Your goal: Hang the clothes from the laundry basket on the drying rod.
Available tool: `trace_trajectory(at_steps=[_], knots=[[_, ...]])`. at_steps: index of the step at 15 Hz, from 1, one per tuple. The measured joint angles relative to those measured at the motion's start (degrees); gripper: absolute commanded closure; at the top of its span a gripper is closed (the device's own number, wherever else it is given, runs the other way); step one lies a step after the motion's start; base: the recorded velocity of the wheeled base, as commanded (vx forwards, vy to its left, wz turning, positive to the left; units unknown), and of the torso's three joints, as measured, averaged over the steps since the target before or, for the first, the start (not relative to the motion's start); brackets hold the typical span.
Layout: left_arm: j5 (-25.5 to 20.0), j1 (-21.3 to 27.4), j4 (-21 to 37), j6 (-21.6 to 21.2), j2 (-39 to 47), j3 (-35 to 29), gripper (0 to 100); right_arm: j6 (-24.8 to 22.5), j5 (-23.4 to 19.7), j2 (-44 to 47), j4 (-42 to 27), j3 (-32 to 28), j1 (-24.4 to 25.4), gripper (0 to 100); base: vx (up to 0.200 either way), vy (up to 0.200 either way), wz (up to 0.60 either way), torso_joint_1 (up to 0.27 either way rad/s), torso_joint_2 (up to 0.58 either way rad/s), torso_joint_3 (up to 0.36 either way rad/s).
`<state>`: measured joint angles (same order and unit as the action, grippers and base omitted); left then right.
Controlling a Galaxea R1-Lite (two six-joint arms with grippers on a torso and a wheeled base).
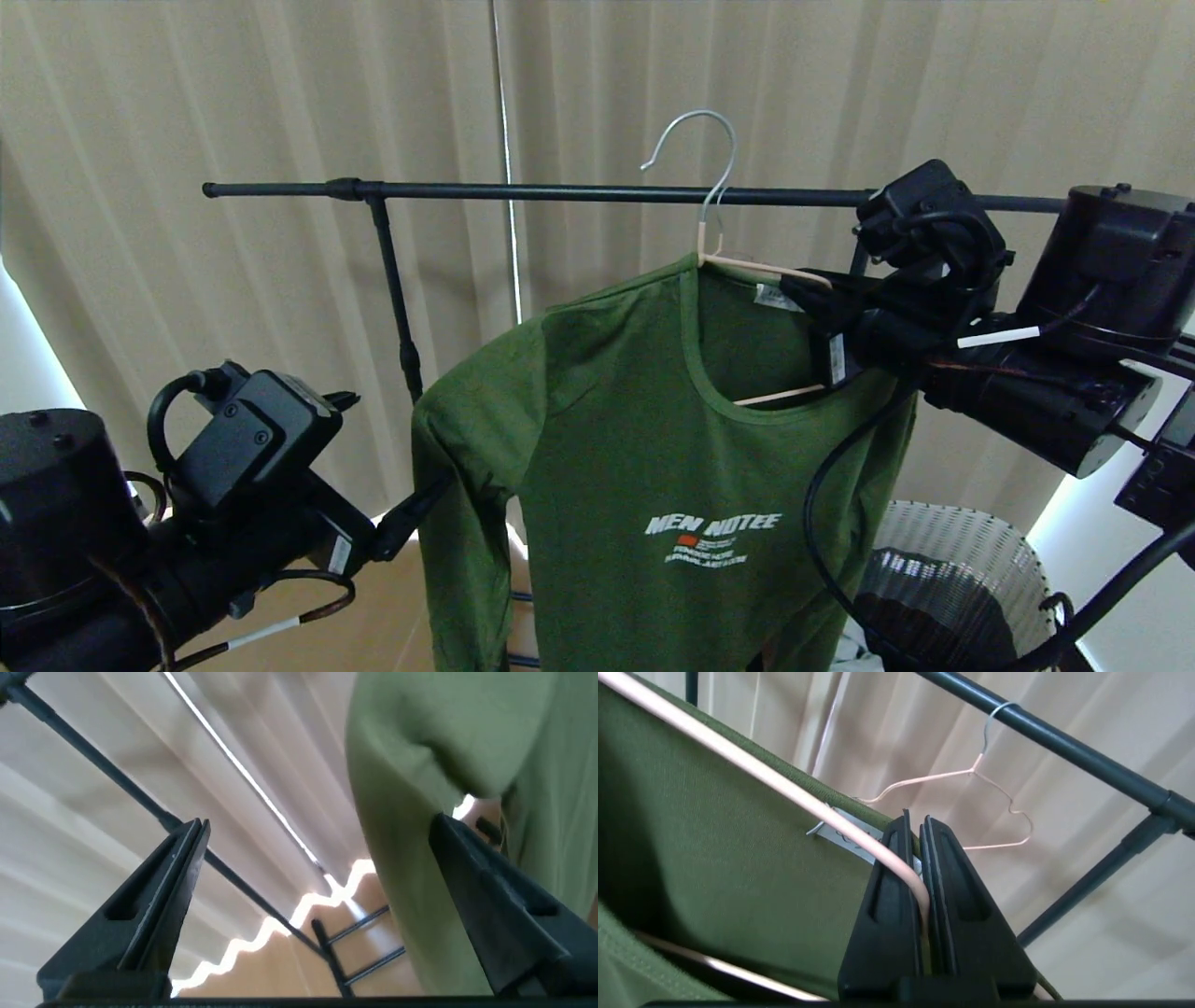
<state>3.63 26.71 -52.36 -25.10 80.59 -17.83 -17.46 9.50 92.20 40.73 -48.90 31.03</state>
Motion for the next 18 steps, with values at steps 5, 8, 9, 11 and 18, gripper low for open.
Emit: trace_trajectory(at_steps=[5,8,9,11,18], knots=[[-3.63,0.02,-0.18,0.94,1.85,-0.4,100,0.0,0.13,-1.6,-0.01,0.44,1.19,100,0.0,0.0,0.0,0.0,0.0,0.0],[-3.63,-0.76,-0.33,0.56,2.05,-0.38,100,0.0,0.27,-1.96,-0.15,0.48,1.19,100,0.0,0.0,0.0,0.0,0.0,0.0],[-3.63,-1.38,-0.3,0.55,2.04,-0.07,100,0.0,0.33,-2.04,-0.22,0.45,1.17,100,0.0,0.0,0.0,0.0,0.0,0.0],[-3.63,-2.32,-0.3,0.56,1.99,0.5,100,-0.02,0.4,-2.17,-0.3,0.34,0.95,100,0.0,0.0,0.0,0.0,0.0,0.0],[-3.68,-8.0,-0.29,0.48,1.29,2.29,100,-0.09,0.4,-2.29,-0.79,-0.02,-4.6,100,0.0,0.0,0.0,0.0,0.0,0.0]])
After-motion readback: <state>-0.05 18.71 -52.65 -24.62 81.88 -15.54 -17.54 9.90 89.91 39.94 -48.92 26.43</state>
